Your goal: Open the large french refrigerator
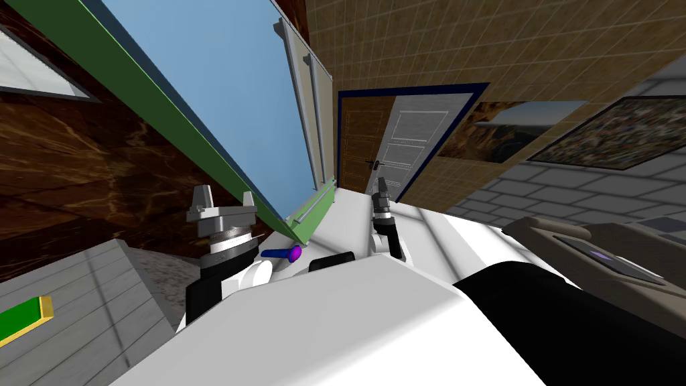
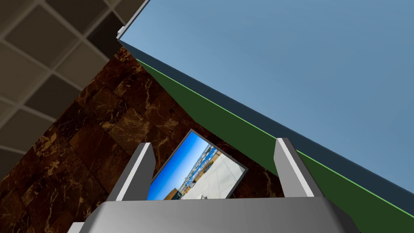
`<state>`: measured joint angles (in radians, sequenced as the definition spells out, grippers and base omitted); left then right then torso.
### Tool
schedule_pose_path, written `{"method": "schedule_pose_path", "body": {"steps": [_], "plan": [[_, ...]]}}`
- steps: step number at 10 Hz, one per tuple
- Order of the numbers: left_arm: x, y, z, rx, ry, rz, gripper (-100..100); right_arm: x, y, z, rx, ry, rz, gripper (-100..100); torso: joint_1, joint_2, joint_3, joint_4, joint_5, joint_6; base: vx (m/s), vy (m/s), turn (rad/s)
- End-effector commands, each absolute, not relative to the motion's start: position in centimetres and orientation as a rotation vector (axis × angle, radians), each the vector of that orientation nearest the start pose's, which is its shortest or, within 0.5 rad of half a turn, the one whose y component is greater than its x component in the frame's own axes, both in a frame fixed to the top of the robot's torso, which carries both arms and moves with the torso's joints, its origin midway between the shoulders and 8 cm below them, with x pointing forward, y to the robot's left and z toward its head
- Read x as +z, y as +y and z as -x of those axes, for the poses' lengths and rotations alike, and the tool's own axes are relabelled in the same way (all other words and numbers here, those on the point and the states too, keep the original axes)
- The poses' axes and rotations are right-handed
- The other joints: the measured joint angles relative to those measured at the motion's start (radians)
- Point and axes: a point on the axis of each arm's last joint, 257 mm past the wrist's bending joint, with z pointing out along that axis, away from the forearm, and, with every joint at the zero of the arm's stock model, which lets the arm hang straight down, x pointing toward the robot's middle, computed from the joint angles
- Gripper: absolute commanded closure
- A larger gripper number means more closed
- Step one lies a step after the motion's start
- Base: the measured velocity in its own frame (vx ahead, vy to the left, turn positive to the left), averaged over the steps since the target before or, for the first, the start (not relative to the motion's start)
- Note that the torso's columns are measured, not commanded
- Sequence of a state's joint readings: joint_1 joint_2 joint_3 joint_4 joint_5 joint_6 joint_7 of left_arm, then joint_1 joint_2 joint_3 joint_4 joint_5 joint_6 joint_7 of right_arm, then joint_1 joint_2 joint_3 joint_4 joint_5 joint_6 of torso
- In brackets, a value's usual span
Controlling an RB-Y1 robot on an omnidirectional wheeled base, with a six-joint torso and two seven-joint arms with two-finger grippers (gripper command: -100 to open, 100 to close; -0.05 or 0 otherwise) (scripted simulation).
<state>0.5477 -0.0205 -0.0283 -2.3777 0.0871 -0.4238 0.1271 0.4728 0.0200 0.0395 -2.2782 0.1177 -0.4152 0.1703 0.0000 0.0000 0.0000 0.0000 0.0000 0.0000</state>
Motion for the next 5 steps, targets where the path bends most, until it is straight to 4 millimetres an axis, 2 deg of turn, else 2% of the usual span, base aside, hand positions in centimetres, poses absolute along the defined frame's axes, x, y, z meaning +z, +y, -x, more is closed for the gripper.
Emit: {"method": "schedule_pose_path", "body": {"steps": [1,5], "plan": [[3.81,28.53,-33.33,-1.483,0.516,0.792,0,1.55,-25.50,-36.37,1.102,0.746,-0.581,0,0.000,0.040,-0.082,0.041,0.000,0.000,0.000,0.000,0.000],[3.82,28.53,-33.32,-1.483,0.516,0.792,0,1.57,-25.50,-36.36,1.102,0.746,-0.580,0,0.000,0.322,-0.644,0.322,0.000,0.000,0.000,0.000,0.000]]}}
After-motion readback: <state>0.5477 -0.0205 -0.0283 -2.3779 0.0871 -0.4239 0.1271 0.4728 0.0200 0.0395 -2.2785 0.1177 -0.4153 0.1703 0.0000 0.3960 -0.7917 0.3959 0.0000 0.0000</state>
